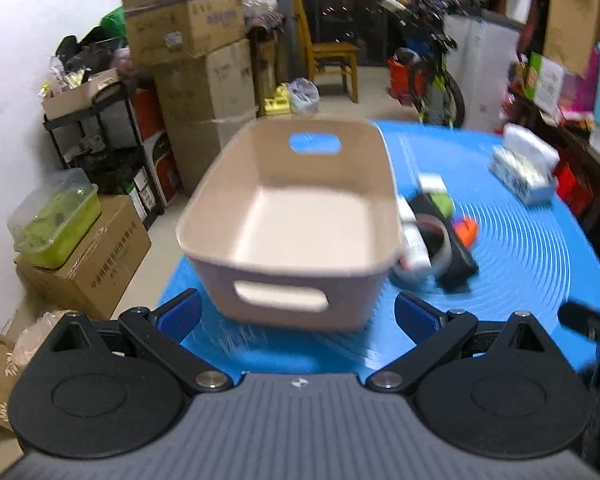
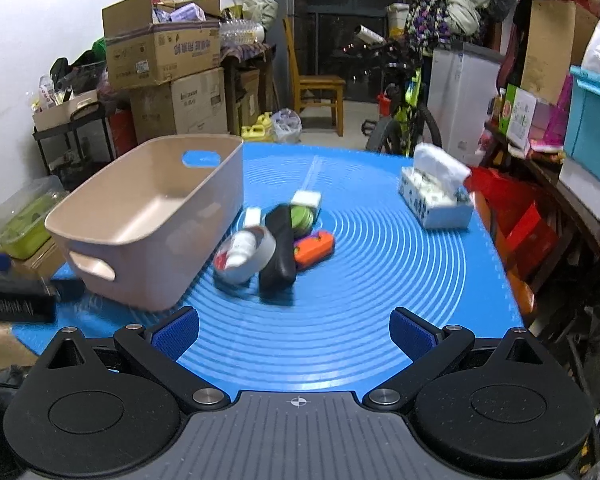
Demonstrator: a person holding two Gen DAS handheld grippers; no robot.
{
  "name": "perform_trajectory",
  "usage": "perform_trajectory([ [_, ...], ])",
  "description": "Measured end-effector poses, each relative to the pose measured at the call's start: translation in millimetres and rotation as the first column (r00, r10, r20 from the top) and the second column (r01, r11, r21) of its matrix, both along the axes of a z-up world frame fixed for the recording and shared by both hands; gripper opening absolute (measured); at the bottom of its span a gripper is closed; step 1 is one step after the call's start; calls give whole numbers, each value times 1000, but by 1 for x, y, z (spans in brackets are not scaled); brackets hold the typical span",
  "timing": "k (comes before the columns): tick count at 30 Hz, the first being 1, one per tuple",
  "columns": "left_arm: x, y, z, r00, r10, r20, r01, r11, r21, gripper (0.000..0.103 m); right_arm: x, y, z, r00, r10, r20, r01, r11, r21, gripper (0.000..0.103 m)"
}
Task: Organize rigid objects
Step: 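Move the left tool to the bin rim while the right tool reaches the tape roll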
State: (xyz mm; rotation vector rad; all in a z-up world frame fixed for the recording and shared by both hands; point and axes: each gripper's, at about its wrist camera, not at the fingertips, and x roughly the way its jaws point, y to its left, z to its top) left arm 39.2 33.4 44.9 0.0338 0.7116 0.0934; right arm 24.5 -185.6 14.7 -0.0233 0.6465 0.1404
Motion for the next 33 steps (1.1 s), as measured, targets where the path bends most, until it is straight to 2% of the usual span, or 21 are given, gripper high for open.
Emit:
perform_trajectory([
  [5, 35, 16, 22, 1000, 12, 26, -13, 1000, 8, 101, 25, 7, 10, 999, 29, 38, -27, 999, -35, 101],
  [10, 64, 31, 25, 999, 32, 10, -32, 999, 19, 101, 55, 14, 14, 998, 53, 45, -51, 998, -36, 101],
  [13, 78, 41, 24, 999, 35, -17, -34, 999, 37, 101, 78, 20, 12, 997, 67, 31, -66, 997, -31, 101],
  [15, 90, 48, 19, 998, 32, -58, -28, 998, 59, 101, 92, 23, 10, 997, 74, 23, -73, 997, -29, 100],
  [17, 101, 58, 15, 994, 38, -101, -33, 998, 50, 100, 105, 28, 6, 997, 80, 11, -80, 996, -27, 100],
  [19, 109, 69, 12, 991, 49, -126, -47, 999, 16, 86, 119, 30, 2, 996, 89, -3, -89, 996, -25, 99],
  [29, 145, 107, -19, 967, 132, -220, -151, 986, -73, 83, 179, 48, -32, 988, 113, -102, -120, 990, -67, 90],
  [33, 151, 112, -37, 952, 124, -282, -144, 988, -51, 70, 199, 54, -46, 981, 118, -157, -135, 985, -106, 84],
])
